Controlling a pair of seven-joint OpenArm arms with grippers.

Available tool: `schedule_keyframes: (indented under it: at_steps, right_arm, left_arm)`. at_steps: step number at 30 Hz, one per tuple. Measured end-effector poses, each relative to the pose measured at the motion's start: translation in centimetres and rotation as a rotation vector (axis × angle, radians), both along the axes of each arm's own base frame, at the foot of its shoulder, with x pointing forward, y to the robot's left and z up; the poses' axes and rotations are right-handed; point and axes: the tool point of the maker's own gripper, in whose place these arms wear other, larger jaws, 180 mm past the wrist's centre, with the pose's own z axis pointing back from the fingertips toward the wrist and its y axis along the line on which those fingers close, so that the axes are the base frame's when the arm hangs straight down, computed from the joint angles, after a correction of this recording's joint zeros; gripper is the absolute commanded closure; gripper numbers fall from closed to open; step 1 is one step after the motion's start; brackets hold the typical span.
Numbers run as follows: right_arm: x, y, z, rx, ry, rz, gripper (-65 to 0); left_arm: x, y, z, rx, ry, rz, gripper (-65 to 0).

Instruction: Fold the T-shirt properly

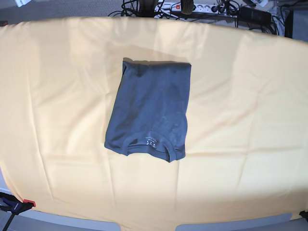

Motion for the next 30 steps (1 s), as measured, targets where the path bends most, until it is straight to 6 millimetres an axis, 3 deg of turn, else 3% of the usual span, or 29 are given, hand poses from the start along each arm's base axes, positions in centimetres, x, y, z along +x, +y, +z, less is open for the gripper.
schedule_keyframes:
  at_steps: [4,6,12,17,19,22,24,26,30]
  right_arm:
    - [-3.6,1.6,-6.0,-0.003,0.143,-0.018,0.0]
    - [-4.7,2.5,-9.0,-0.015,0.187,0.018,0.0]
    - [-3.3,3.9,-17.4,-0.099,0.122,0.130,0.0]
    - [-1.7,6.1,-22.7,-0.139,0.009,0.247,0.0]
    - [-1.2,5.2,-24.9,-0.227,0.001,0.270,0.0]
    - [0.3,1.7,-27.9,-0.489,-0.035,0.275,0.0]
    - [0.4,0.9,-29.0,-0.586,-0.043,0.318,0.0]
    - [0.4,1.6,-29.6,-0.604,-0.040,0.343,0.0]
    - [0.2,5.3,-29.8,-0.533,-0.065,0.354,0.0]
  left_arm:
    - [-4.0,0.1,-6.2,-0.009,0.183,0.132,0.0]
    - [-5.0,0.1,-10.3,0.027,0.239,0.127,0.0]
    - [-2.6,0.1,-21.2,0.056,0.226,0.317,0.0]
    - [1.2,1.3,-29.0,0.177,0.104,0.419,0.0]
    - [2.7,1.6,-31.2,0.251,0.032,0.437,0.0]
    - [4.0,2.7,-33.8,0.454,-0.126,0.363,0.0]
    - [3.6,3.7,-34.9,0.611,-0.178,0.295,0.0]
    - [2.5,3.4,-35.5,0.669,-0.157,0.277,0.0]
    - [0.9,-1.1,-35.6,0.594,-0.110,0.305,0.0]
